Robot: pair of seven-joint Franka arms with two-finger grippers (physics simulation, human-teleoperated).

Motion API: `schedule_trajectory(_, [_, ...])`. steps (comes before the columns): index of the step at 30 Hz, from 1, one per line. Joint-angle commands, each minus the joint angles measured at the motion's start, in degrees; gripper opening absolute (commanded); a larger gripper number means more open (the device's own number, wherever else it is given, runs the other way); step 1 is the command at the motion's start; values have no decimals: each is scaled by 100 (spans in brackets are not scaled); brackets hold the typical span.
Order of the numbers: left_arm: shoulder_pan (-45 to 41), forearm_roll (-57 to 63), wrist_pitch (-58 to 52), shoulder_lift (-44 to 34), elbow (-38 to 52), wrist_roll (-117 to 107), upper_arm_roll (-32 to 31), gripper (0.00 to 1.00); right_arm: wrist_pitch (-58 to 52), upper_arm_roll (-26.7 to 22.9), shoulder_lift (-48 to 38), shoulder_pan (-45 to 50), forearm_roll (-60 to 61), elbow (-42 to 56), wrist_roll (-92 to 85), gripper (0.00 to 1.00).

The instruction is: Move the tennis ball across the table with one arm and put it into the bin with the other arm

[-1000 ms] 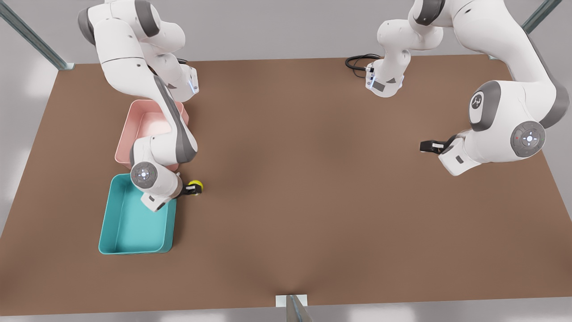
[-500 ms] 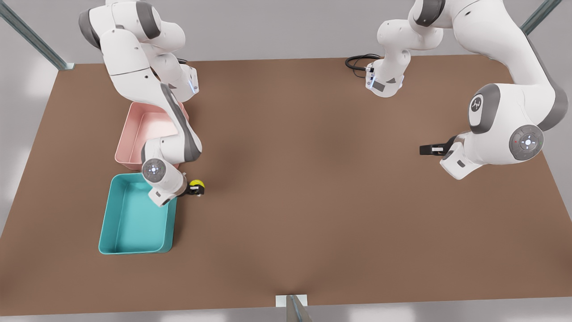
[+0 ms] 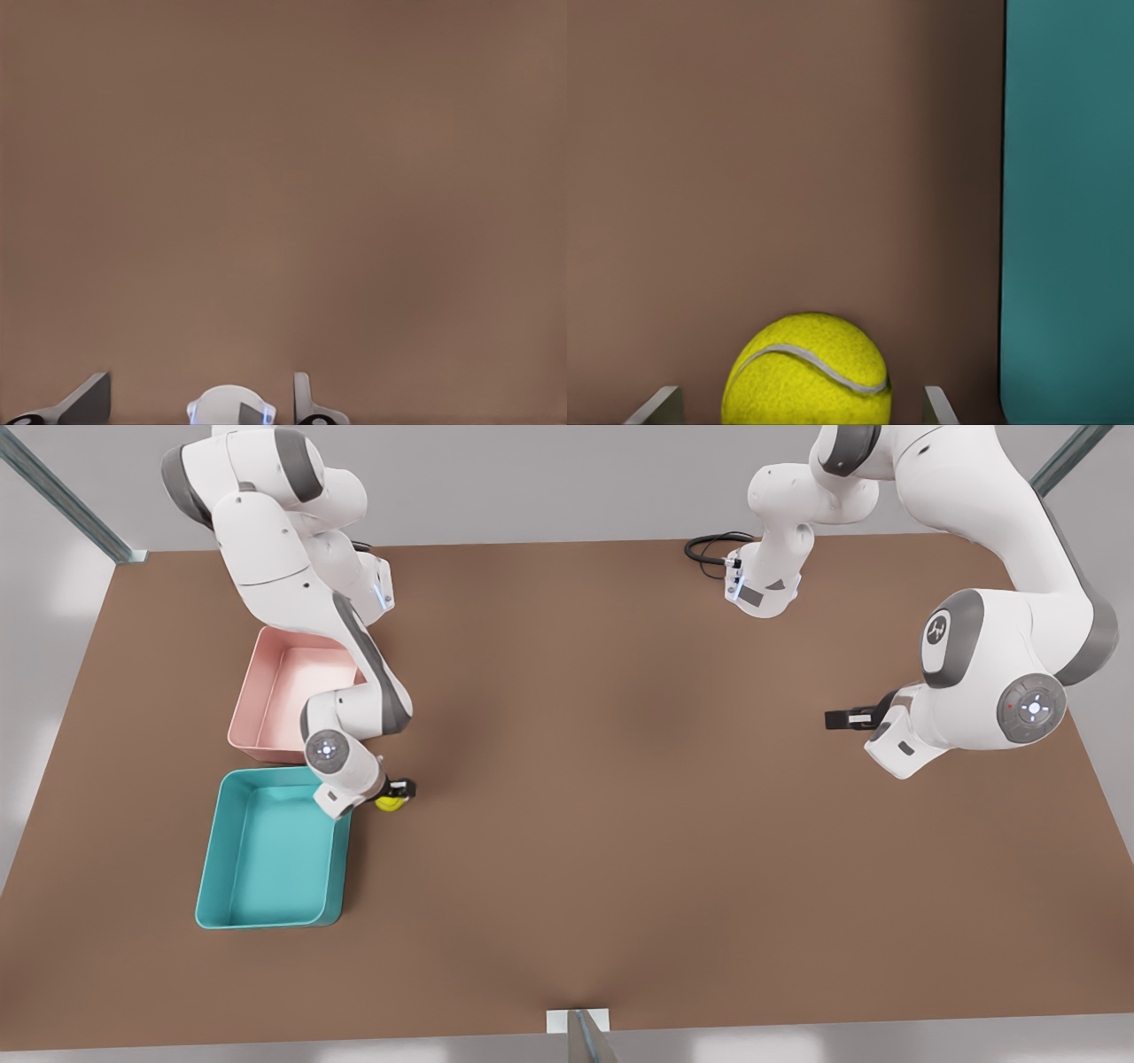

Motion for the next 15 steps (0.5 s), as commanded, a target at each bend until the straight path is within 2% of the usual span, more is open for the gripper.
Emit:
schedule_trajectory(1, [0,3,-26,-1,2,-257,0,100,82,0,28,-4,13,-9,63,100])
schedule_trajectory(15, [44,-6,-52,-1,-15,-248,0,100,399,0,406,-4,22,35,63,99])
